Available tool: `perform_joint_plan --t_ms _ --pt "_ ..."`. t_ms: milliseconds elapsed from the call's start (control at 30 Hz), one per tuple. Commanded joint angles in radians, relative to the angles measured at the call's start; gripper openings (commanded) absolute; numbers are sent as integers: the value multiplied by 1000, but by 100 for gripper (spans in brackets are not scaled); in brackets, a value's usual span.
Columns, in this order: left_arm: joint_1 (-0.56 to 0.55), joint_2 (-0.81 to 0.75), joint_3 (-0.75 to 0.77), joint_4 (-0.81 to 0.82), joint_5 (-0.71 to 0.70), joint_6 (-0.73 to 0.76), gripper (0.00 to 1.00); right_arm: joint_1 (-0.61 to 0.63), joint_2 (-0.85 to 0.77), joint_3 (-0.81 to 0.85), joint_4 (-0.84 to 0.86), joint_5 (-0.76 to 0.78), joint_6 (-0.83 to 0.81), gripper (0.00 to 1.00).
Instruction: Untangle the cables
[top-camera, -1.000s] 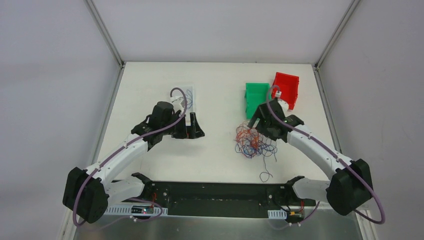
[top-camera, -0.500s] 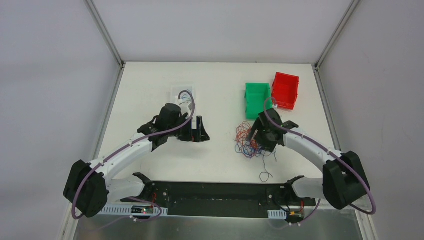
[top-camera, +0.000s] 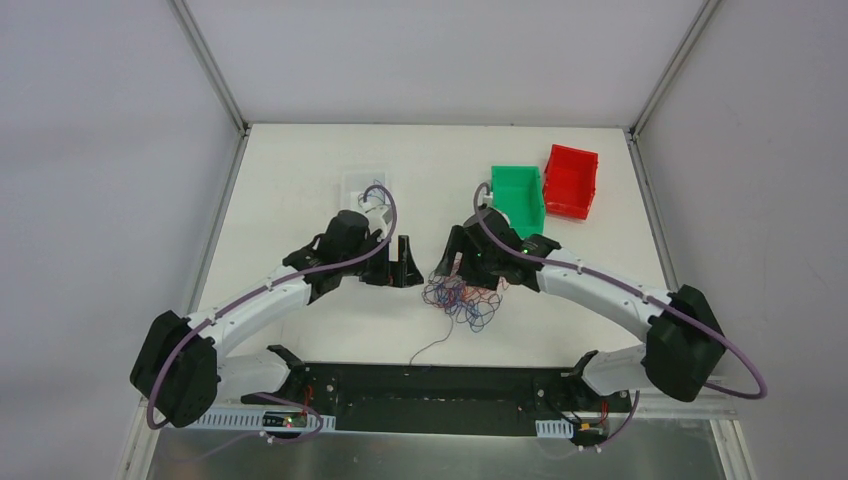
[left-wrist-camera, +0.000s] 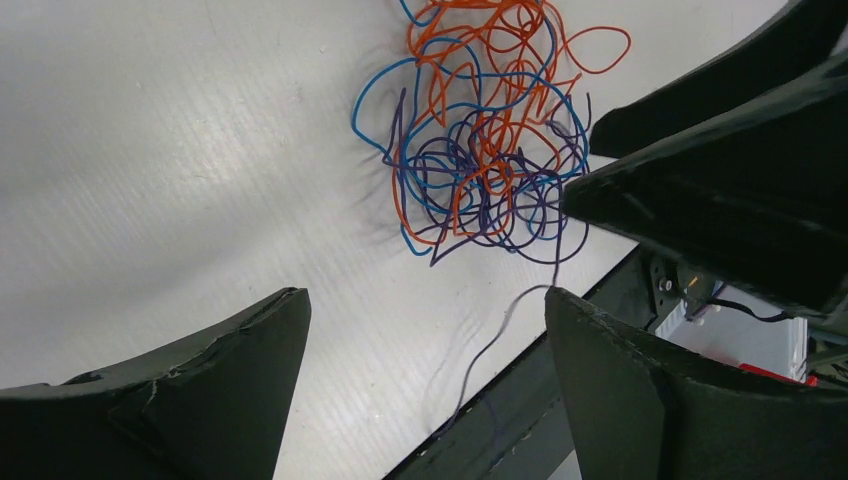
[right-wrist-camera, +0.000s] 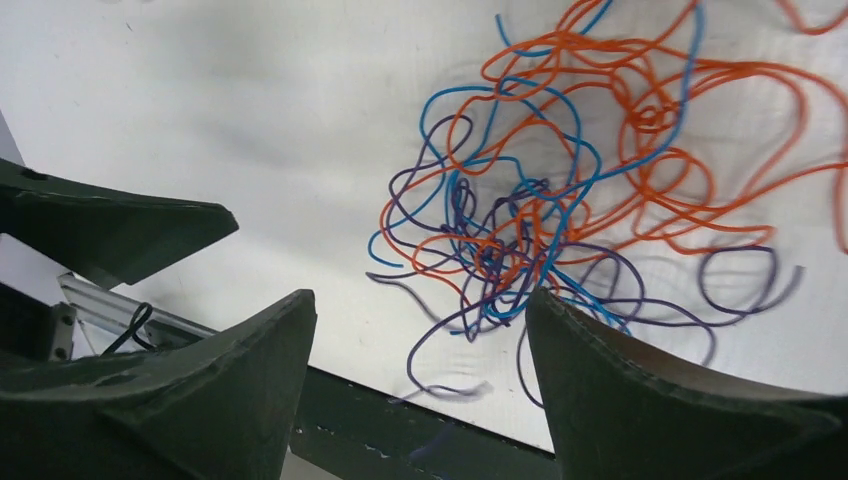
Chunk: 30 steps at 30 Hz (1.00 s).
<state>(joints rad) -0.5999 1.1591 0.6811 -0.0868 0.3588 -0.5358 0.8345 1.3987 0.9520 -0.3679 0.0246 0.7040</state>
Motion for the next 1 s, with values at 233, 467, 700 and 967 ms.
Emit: perform_joint_plan --t_ms 233,467,700,967 --pt "-101 134 40 82 3 -20 89 -39 -308 -111 -220 176 -114 80" --pt "-147 210 75 82 -9 -35 87 -40 -353 -200 -139 63 -121 79" --pt "-198 263 88 113 -34 -54 87 -34 -289 -188 -92 2 -137 76" --pt "-209 325 104 100 -52 -76 84 -29 -239 -191 -100 39 -131 67"
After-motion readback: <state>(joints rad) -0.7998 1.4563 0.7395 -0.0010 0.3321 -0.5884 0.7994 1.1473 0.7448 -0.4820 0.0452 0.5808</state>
